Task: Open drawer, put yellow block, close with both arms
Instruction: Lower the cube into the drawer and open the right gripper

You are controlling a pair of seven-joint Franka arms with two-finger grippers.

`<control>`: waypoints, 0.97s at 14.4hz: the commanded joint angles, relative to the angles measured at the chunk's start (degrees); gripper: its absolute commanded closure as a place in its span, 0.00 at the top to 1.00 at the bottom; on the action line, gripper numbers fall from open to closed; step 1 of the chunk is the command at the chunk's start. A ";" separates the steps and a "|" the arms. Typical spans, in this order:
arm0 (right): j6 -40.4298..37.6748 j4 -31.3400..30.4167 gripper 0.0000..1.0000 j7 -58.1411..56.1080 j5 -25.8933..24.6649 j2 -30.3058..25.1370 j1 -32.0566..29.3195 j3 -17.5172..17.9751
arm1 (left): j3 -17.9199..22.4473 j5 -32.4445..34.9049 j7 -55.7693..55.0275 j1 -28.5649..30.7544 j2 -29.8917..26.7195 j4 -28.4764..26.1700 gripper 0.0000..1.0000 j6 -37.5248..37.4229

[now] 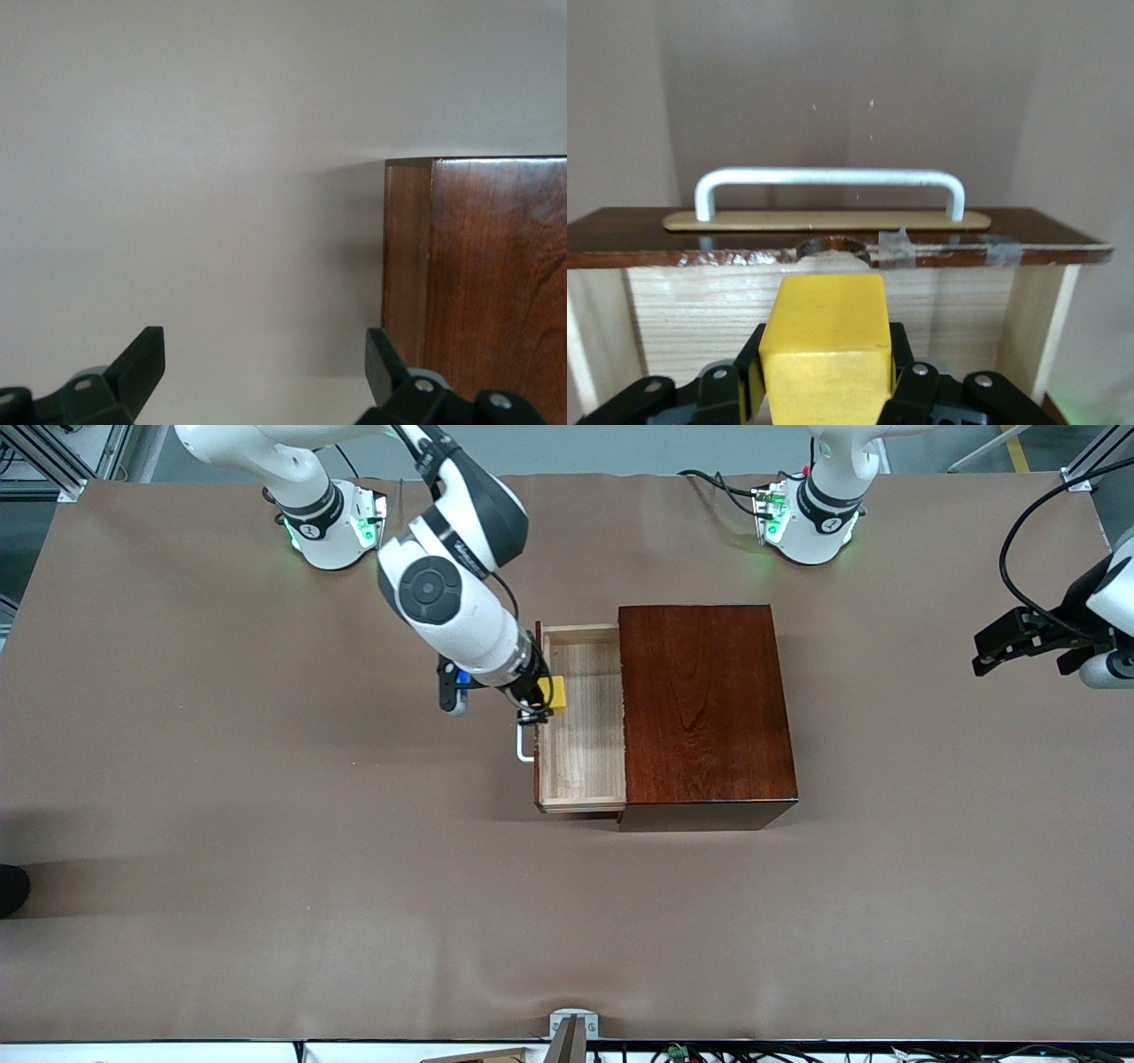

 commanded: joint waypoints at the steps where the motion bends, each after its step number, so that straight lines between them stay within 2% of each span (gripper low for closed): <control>1: 1.81 1.91 0.01 2.13 1.06 2.51 2.01 -0.67 | -0.31 -1.30 1.72 1.05 -2.12 -2.35 1.00 0.50; 10: 5.77 1.74 0.03 2.31 1.06 7.34 4.12 -0.67 | -0.40 -0.95 1.64 1.23 -1.24 -2.88 1.00 0.41; 11: 5.77 1.73 0.15 2.48 1.06 7.52 4.21 -0.67 | -0.31 -0.78 1.55 1.23 -1.24 -2.88 1.00 0.32; 12: 5.50 1.82 0.38 2.83 1.06 7.52 4.21 -0.67 | -0.13 -0.60 1.55 1.23 -1.15 -2.79 1.00 0.32; 14: 4.98 1.82 1.00 3.80 0.36 7.34 4.30 -0.75 | -0.13 -0.51 1.37 1.58 -0.19 -2.36 1.00 0.41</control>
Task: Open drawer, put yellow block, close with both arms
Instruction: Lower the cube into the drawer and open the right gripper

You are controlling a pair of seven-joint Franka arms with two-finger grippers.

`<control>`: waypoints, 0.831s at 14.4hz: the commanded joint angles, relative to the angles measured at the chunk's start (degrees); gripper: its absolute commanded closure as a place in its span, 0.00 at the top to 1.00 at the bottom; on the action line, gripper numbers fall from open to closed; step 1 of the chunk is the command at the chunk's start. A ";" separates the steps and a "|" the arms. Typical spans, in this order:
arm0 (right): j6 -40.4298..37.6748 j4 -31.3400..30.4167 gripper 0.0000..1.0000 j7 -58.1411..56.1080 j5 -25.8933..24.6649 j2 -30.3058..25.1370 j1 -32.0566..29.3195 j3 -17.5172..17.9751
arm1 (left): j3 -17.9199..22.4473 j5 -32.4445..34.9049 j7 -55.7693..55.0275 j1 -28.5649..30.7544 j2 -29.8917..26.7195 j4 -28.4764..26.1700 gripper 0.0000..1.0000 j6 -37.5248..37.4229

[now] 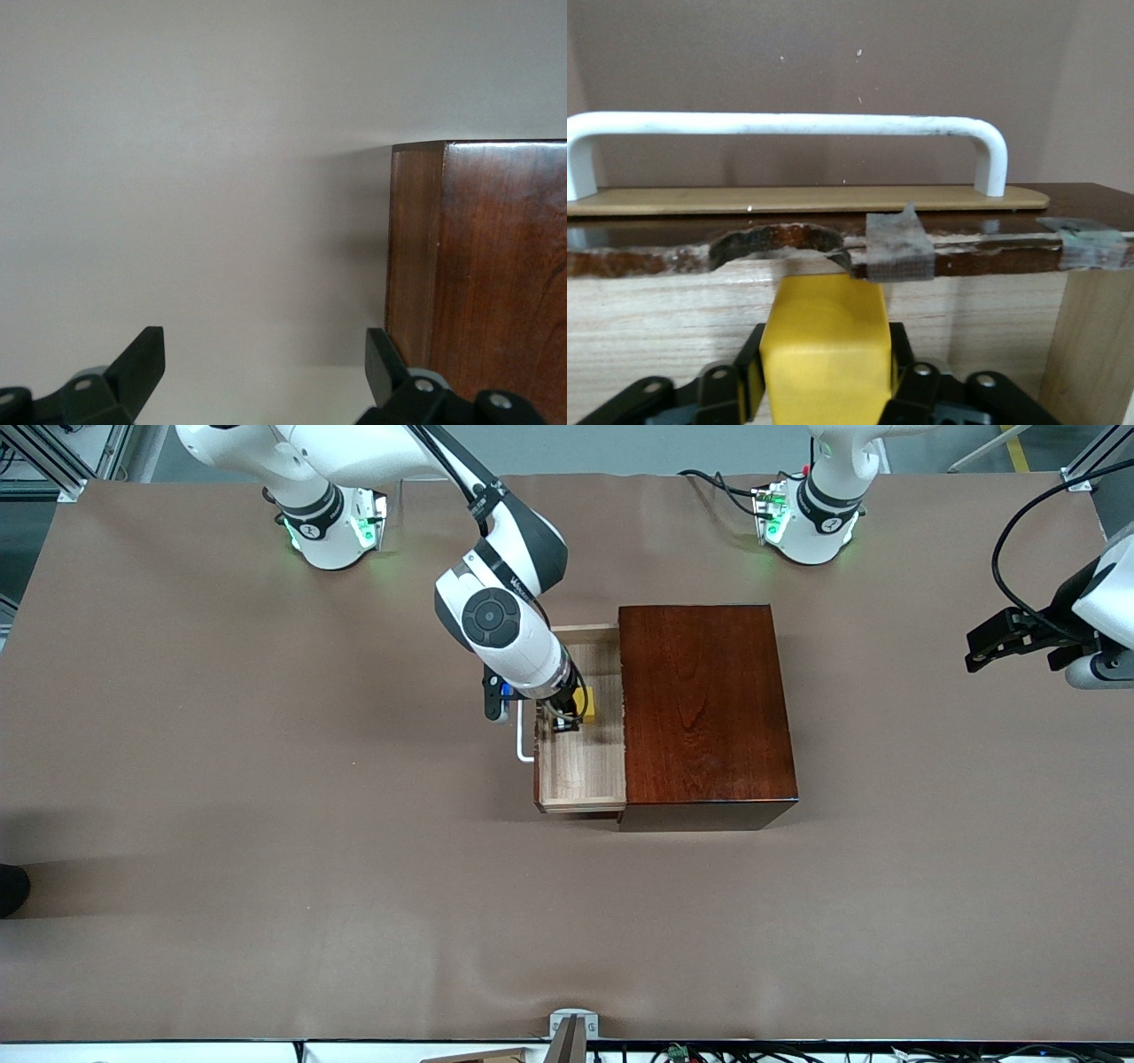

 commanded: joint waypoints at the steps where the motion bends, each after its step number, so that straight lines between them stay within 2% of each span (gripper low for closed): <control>1: -1.56 1.32 1.00 1.46 0.17 0.11 0.80 -0.77 | -0.25 -0.42 0.68 0.89 0.69 0.20 1.00 0.79; 3: -5.23 4.12 1.00 1.28 0.08 -0.06 -0.07 -1.04 | -0.95 -0.51 0.49 0.27 1.75 0.82 1.00 1.06; 5: -12.60 9.38 1.00 0.84 -0.01 -0.06 -1.56 -1.48 | -1.39 -0.95 0.32 -0.95 2.36 1.17 1.00 1.14; 9: -22.11 16.69 1.00 -0.56 -3.78 -0.50 -5.69 -1.30 | -2.36 -1.13 -4.33 -6.92 4.20 1.34 1.00 0.79; 12: -27.83 20.47 1.00 -5.82 -3.61 -1.64 -9.47 -1.13 | -2.36 -0.86 -8.54 -14.03 8.07 3.35 1.00 1.06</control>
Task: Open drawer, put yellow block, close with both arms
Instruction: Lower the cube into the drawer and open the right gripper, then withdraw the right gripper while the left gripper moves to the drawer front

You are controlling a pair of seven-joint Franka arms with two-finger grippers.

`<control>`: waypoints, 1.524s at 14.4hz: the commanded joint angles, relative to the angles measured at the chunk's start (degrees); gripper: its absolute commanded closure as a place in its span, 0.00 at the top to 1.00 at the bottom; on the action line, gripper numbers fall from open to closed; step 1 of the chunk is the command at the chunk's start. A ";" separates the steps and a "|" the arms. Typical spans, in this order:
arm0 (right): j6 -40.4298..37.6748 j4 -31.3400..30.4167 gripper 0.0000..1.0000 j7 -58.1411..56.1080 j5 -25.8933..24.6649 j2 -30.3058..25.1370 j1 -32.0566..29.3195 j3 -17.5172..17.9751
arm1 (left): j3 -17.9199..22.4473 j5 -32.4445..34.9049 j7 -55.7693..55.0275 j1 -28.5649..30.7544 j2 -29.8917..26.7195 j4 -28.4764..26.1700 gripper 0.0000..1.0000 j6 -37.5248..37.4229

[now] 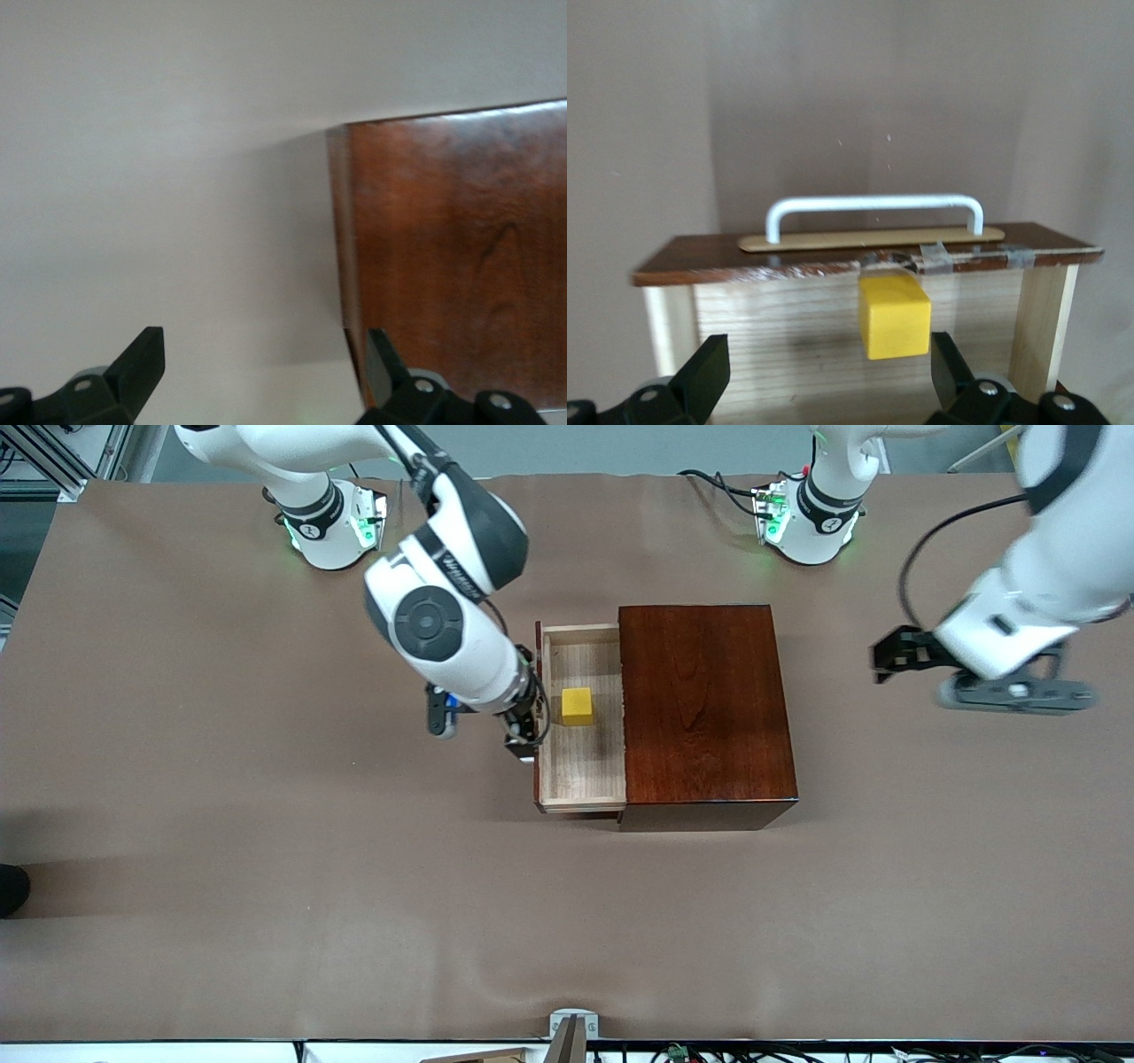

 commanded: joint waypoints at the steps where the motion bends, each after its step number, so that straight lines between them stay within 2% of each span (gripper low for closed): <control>1: -5.01 3.00 1.00 -4.87 -1.00 -1.04 -3.38 0.80 | 0.15 -0.79 -6.18 -5.98 4.85 4.37 1.00 -0.20; 3: -6.43 4.06 1.00 -7.16 -0.91 -2.27 -5.84 0.88 | 0.15 -0.96 -12.77 -11.16 8.80 6.30 1.00 -0.02; 5: -6.70 4.50 1.00 -9.97 -0.91 -3.85 -8.21 0.88 | 0.15 -0.88 -20.84 -16.00 13.72 10.43 1.00 1.81; 8: -10.46 6.25 1.00 -16.64 -0.83 -4.47 -11.64 0.97 | 0.33 -0.96 -37.27 -22.41 20.23 15.01 1.00 8.74; 14: -17.41 8.72 1.00 -32.89 -0.91 -6.49 -18.58 0.88 | 0.68 -0.96 -60.05 -31.47 30.34 20.20 1.00 22.63; 19: -20.40 8.81 1.00 -46.60 -0.83 -8.08 -24.47 0.97 | 0.85 -0.88 -75.26 -35.70 34.65 21.70 1.00 35.28; 20: -21.19 8.81 1.00 -49.85 -0.83 -8.34 -25.35 0.89 | 1.29 -0.88 -77.90 -36.75 35.53 21.70 1.00 37.66; 22: -22.33 8.81 1.00 -55.31 -0.83 -9.04 -27.11 0.97 | 6.10 -0.88 -82.74 -41.91 37.55 21.96 1.00 41.18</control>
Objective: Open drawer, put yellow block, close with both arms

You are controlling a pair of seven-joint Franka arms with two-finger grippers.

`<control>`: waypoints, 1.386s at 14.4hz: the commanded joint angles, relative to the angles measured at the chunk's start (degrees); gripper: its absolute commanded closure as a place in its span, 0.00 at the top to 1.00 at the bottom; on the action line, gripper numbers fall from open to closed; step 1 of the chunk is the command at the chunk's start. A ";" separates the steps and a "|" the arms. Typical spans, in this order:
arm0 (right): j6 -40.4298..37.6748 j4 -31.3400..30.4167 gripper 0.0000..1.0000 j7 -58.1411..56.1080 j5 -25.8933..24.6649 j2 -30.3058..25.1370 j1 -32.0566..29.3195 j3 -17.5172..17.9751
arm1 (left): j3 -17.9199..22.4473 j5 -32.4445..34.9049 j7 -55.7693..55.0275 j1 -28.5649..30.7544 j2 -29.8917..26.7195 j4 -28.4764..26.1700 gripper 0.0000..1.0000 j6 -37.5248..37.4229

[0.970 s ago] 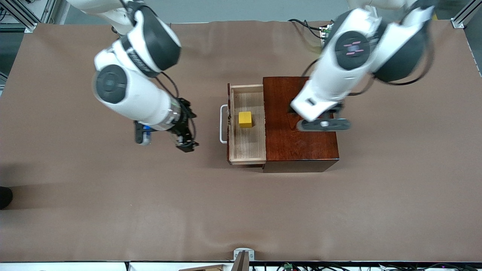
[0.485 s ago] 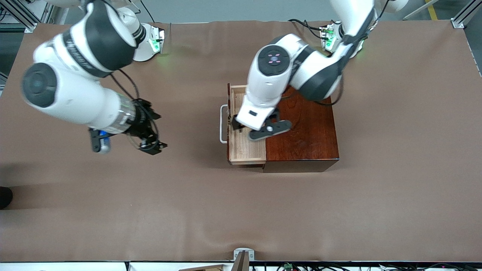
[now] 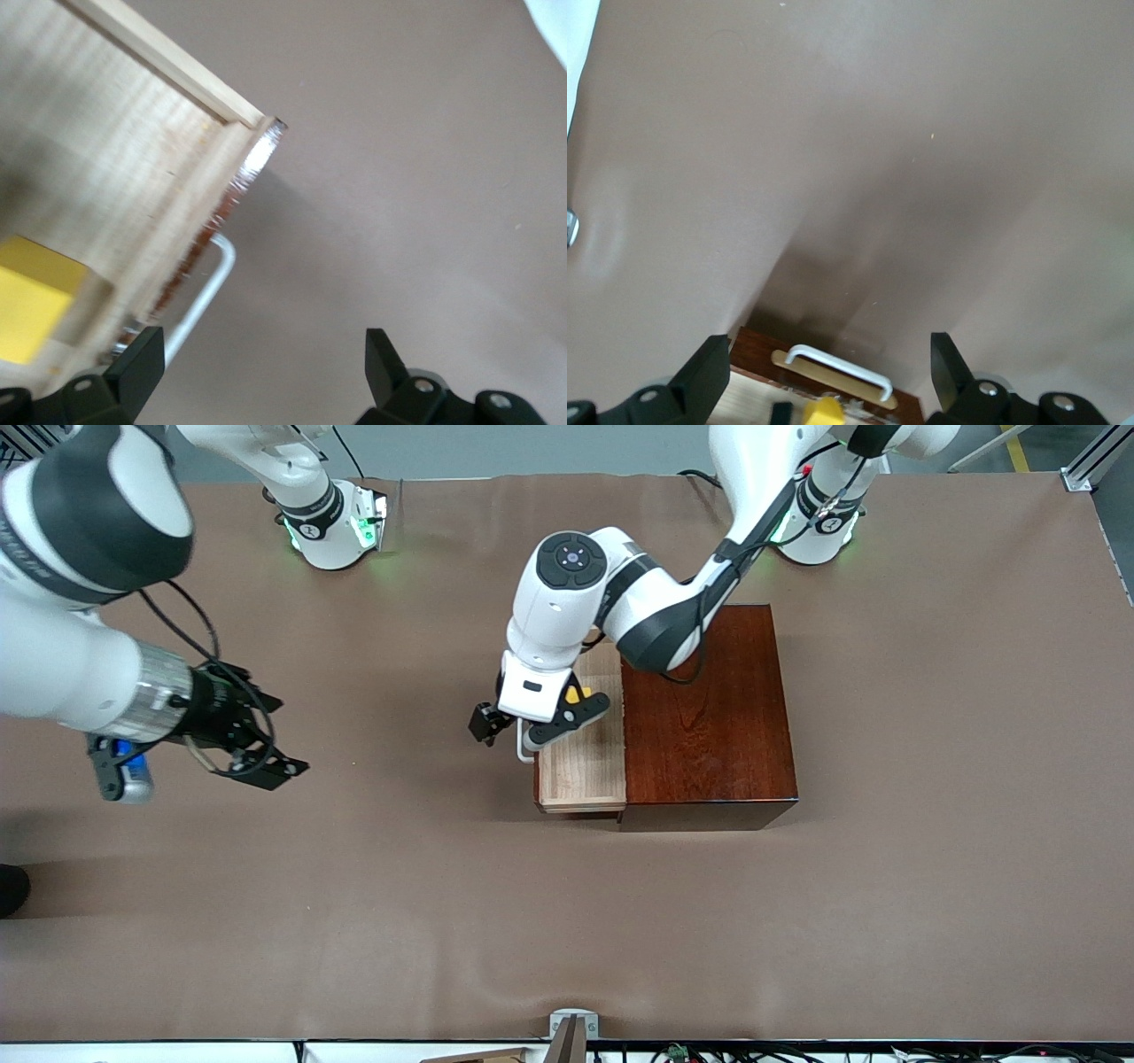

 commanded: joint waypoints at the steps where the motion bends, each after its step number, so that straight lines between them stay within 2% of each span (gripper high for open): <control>1: -2.40 -0.11 1.00 -7.36 -0.77 -1.36 -2.71 1.07 | 8.55 -0.82 -6.94 -8.75 4.45 3.49 1.00 3.99; 2: -2.93 -0.11 1.00 -11.04 -0.86 -1.79 -3.24 0.98 | 11.54 -1.00 -9.75 -11.57 6.30 4.80 1.00 4.69; 3: -3.46 -0.02 1.00 -14.82 -1.21 -2.06 -3.68 0.80 | 12.88 -1.00 -12.83 -12.73 8.23 6.12 1.00 6.01; 5: -4.77 0.07 1.00 -22.29 -1.30 -2.32 -5.35 0.80 | 13.59 -0.91 -17.76 -13.79 11.58 8.84 1.00 8.48; 7: -5.13 -0.02 1.00 -30.20 -2.26 -3.38 -6.06 0.71 | 14.47 -0.82 -20.31 -14.75 12.12 8.95 1.00 8.13; 10: -6.54 -0.02 1.00 -45.05 -5.60 -5.13 -6.15 0.45 | 17.46 -0.38 -22.26 -17.31 12.29 8.59 1.00 2.09; 13: -8.72 -0.90 1.00 -53.76 -6.31 -7.42 -7.99 0.36 | 17.72 -0.29 -22.35 -17.31 12.38 8.25 1.00 -0.03; 15: -9.35 -2.12 1.00 -64.38 -7.53 -8.82 -8.43 0.36 | 18.25 -0.29 -22.35 -17.31 12.29 8.16 1.00 -2.23; 17: -7.61 -5.89 1.00 -71.78 -11.74 -11.80 -7.91 0.71 | 18.43 -0.21 -21.91 -17.22 12.12 8.16 1.00 -5.21; 20: 0.29 -16.95 1.00 -75.31 -11.84 -18.04 -8.52 0.45 | 19.31 1.11 -21.56 -17.05 11.42 8.16 1.00 -9.43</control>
